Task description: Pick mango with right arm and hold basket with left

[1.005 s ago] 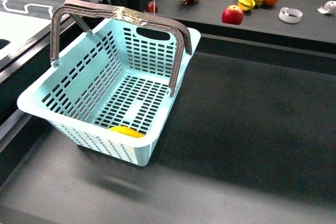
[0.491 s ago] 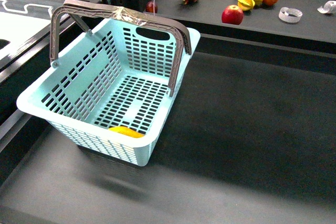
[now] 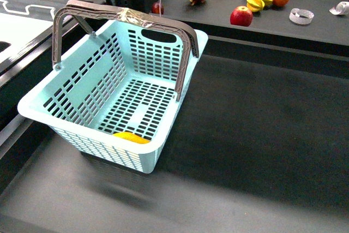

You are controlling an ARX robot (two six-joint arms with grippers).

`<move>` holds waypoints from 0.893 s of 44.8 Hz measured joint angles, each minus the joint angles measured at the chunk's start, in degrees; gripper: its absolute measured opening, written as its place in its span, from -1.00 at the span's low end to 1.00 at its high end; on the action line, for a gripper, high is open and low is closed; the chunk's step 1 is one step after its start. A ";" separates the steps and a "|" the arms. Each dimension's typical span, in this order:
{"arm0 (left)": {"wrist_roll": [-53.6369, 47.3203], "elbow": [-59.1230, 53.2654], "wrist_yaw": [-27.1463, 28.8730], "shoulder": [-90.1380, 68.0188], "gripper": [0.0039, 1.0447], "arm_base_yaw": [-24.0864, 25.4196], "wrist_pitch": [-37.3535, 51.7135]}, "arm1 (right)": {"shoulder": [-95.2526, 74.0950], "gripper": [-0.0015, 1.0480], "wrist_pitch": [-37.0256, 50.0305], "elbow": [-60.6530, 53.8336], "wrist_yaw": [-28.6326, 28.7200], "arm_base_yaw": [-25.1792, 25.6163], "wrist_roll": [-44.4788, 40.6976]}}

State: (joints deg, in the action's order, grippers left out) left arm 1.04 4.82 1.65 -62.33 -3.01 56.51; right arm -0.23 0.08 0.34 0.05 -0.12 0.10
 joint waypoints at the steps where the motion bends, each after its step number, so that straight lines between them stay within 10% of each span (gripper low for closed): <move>1: -0.13 -0.44 -0.98 1.53 -0.97 1.14 -1.03 | 0.00 0.85 0.00 0.00 0.00 0.00 0.00; 40: -0.57 -3.63 -1.64 41.31 -0.97 2.84 -35.32 | 0.00 0.85 0.00 0.00 0.00 0.00 0.00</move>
State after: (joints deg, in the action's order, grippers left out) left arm 0.47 1.19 0.01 -21.02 -0.16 21.19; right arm -0.23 0.08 0.34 0.05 -0.12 0.10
